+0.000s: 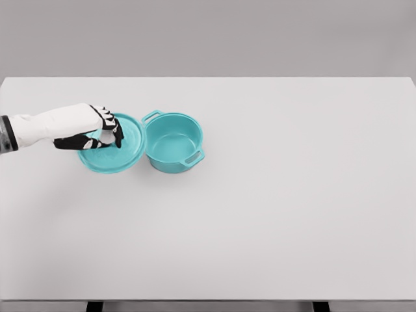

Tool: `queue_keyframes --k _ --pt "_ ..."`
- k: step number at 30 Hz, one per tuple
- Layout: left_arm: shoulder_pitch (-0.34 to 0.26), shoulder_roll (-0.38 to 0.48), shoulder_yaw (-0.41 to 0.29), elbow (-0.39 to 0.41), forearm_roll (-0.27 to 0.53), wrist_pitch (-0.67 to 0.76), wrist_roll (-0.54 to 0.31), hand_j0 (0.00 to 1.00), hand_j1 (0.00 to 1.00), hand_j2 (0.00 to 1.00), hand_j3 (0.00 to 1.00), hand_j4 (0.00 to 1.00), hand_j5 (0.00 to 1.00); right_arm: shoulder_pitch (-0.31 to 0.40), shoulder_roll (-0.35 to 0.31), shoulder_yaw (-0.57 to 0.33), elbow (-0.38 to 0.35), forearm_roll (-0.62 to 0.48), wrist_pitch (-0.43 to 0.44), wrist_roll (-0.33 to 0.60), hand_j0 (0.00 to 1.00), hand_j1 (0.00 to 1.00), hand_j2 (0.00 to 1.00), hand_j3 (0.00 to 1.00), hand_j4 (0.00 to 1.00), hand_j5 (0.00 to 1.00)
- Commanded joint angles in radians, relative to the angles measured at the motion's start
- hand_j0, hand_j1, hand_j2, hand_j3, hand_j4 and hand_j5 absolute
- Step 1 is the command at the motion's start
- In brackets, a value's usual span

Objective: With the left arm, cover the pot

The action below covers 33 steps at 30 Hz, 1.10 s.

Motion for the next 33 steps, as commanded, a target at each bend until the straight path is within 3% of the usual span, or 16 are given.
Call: queue_keyframes --k 1,13,16,33 --pt "0.000 -0.022 -0.005 0.000 0.003 0.003 -0.001 0.44 0.44 0.44 0.44 0.44 0.44 0.000 0.000 0.000 0.000 0.001 0.000 0.000 1.00 1.00 1.00 1.00 1.00 1.00" --pt "-0.031 -0.100 -0.012 0.012 -0.030 0.003 -0.005 0.45 0.45 0.45 0.45 0.45 0.45 0.000 0.000 0.000 0.000 0.001 0.000 0.000 1.00 1.00 1.00 1.00 1.00 1.00" --pt "-0.057 -0.103 -0.060 0.012 -0.029 0.003 -0.005 0.45 0.45 0.45 0.45 0.45 0.45 0.000 0.000 0.000 0.000 0.001 0.000 0.000 1.00 1.00 1.00 1.00 1.00 1.00" --pt "-0.133 -0.148 -0.127 0.085 -0.046 0.003 -0.008 0.46 0.46 0.46 0.46 0.46 0.46 0.000 0.000 0.000 0.000 0.001 0.000 0.000 1.00 1.00 1.00 1.00 1.00 1.00"
